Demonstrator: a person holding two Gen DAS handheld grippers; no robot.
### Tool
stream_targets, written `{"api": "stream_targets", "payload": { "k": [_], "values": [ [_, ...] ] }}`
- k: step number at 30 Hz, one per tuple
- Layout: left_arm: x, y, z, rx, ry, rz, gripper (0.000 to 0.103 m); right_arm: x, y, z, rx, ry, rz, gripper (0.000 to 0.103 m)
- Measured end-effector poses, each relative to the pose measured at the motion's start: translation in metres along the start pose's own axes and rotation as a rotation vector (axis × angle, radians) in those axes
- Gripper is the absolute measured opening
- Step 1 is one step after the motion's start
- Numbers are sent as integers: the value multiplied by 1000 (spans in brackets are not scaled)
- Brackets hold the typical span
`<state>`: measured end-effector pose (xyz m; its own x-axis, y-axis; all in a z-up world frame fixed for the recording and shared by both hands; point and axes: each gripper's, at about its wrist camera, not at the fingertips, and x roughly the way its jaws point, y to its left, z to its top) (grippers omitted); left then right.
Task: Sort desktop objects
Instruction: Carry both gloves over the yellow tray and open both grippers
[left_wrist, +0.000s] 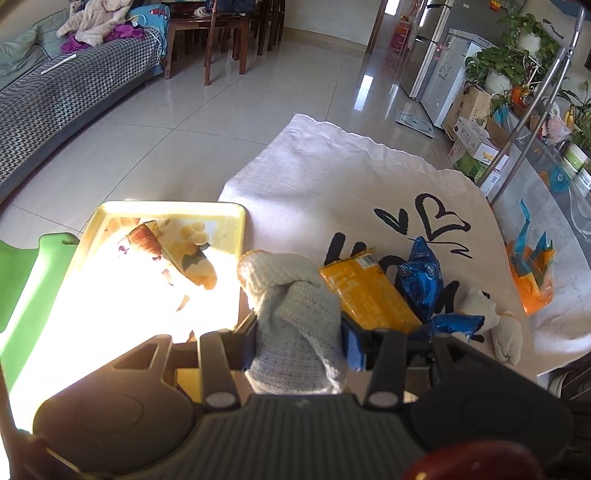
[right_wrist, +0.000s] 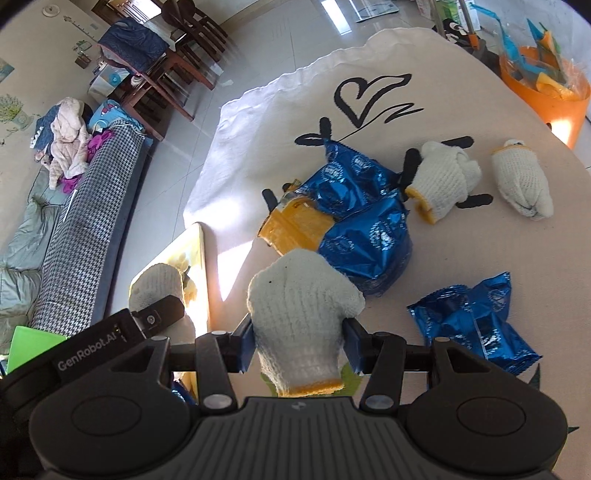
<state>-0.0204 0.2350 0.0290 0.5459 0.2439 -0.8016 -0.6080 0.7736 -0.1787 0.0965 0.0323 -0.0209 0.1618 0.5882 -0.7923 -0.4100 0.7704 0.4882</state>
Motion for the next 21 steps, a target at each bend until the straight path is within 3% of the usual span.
{"api": "stream_targets", "payload": {
  "k": [12,18,21],
  "values": [
    [6,80,2,-142,15,213,43,45,60,-12,-73,42,112,49],
    [6,114,4,-279,24,328,44,69,90,-18,-99,51,210,50],
    [3,123,5,-336,7,395,71,79,99,-22,-110,48,255,56]
  ]
}}
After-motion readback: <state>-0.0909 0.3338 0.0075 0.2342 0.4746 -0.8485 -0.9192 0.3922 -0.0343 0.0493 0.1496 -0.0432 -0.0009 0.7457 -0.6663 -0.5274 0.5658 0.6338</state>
